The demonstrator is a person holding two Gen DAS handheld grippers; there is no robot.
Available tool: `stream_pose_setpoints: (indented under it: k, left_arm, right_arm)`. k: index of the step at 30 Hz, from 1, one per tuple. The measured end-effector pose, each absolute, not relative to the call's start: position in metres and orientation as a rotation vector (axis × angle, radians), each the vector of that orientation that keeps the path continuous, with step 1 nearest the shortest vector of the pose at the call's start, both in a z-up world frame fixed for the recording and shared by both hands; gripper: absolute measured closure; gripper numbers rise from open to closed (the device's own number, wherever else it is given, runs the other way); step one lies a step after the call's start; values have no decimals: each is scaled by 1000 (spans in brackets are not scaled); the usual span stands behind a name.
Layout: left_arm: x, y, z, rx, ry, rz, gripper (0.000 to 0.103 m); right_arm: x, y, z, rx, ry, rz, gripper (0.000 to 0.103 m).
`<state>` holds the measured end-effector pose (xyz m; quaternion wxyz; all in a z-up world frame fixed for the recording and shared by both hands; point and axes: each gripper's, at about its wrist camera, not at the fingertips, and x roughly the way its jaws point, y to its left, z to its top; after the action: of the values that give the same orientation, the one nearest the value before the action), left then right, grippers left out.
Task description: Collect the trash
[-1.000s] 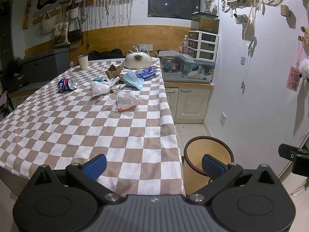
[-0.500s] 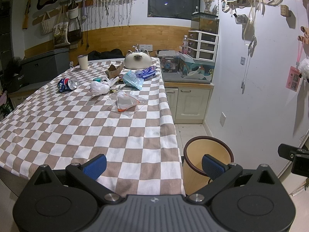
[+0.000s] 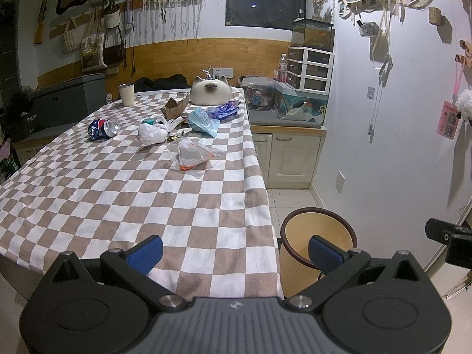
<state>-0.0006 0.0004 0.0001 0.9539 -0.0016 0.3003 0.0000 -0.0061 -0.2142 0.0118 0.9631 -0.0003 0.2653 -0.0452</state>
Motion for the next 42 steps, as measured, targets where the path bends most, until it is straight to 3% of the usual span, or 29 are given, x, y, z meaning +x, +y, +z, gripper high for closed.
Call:
stream_pose_setpoints:
  k: [18, 42]
  left_arm:
    - [58, 13, -13, -11, 618, 57, 0]
    - [187, 127, 2, -10, 588, 323, 0]
  right_arm:
    - [52, -212, -3, -2, 529, -43, 0]
    - [192, -118, 15, 9, 408, 178, 0]
